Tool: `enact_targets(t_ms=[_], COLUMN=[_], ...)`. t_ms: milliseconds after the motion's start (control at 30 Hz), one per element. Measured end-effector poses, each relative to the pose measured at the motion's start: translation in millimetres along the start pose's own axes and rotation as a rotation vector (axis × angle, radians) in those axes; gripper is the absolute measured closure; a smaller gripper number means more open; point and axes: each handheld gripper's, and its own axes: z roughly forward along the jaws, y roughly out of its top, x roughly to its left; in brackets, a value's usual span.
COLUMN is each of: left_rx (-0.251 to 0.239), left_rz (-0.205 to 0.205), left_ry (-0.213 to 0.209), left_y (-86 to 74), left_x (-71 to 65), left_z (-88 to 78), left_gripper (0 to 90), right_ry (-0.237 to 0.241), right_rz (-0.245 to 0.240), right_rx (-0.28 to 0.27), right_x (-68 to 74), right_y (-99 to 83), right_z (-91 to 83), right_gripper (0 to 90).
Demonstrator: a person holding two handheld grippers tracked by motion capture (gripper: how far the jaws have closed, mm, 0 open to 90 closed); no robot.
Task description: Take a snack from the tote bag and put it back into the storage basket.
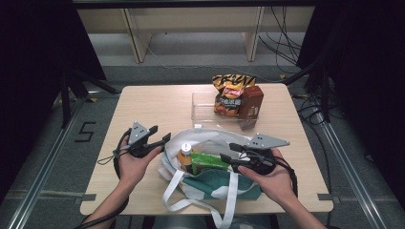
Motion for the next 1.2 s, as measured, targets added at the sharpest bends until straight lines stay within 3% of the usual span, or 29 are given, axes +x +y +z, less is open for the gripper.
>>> enact_targets(t_ms=[167, 233, 300, 367, 433, 567, 600, 633, 667, 700, 767, 900, 967, 1067, 1167, 1200], left_rx=[0.000, -0.001, -0.001, 0.000, 0.001, 0.000, 0.000, 0.001, 0.000, 0.000, 0.001, 0.002, 0.003, 0.007, 0.004, 0.002], left_rz=[0.000, 0.000, 0.001, 0.001, 0.001, 0.000, 0.001, 0.001, 0.001, 0.001, 0.001, 0.000, 0.003, 0.000, -0.006, -0.009], left_ry=[0.000, -0.001, -0.001, 0.000, 0.000, 0.000, 0.000, 0.000, 0.000, 0.000, 0.000, -0.001, -0.002, -0.003, 0.002, 0.003], left_y=[0.0, 0.3, 0.4, 0.3, 0.3, 0.5, 0.5, 0.5, 0.5, 0.5, 0.4, 0.1, 0.0, -0.5, -0.2, -0.3], left_x=[-0.1, -0.5, -0.4, 0.1, 0.2, 0.0, 0.1, 0.1, 0.1, 0.2, 0.2, -0.5, -0.9, -0.3, 1.0, 1.3], left_z=[-0.1, -0.3, -0.4, -0.2, -0.2, -0.4, -0.4, -0.4, -0.4, -0.4, -0.2, 0.5, 0.4, 0.9, 0.3, 0.4], left_gripper=[39.8, 39.8, 39.9, 39.8, 39.8, 39.8, 39.8, 39.8, 39.8, 39.8, 39.8, 39.9, 39.9, 39.9, 39.9, 39.8], right_ry=[0.016, 0.021, 0.019, 0.012, 0.025, 0.015, 0.013, 0.017, 0.034, 0.016, 0.008, 0.010, 0.039, 0.049, 0.035, 0.063], right_rz=[0.004, 0.031, -0.006, -0.007, 0.024, 0.011, -0.032, 0.008, 0.003, -0.024, -0.030, -0.027, -0.012, -0.031, -0.033, -0.019], right_rx=[0.031, 0.044, 0.043, 0.061, 0.067, 0.082, 0.080, 0.098, 0.086, 0.084, 0.086, 0.100, 0.098, 0.098, 0.108, 0.109], right_x=[2.1, 3.8, 0.7, 0.6, 2.3, 2.9, 0.0, 2.2, 1.1, -0.6, -1.0, -1.0, -0.5, -0.6, 0.8, 1.8], right_y=[-2.2, -4.3, -5.7, -7.1, -9.3, -10.8, -10.7, -11.7, -12.4, -12.0, -11.9, -12.1, -13.1, -12.9, -13.1, -13.5], right_z=[2.1, 3.9, 6.1, 6.4, 8.7, 9.9, 10.6, 10.7, 12.6, 11.7, 11.0, 10.2, 12.5, 12.6, 11.5, 13.1], right_gripper=[47.1, 47.1, 47.2, 47.3, 47.8, 51.5, 52.6, 53.6, 54.4, 55.1, 57.5, 63.5, 66.4, 72.8, 76.5, 77.3])
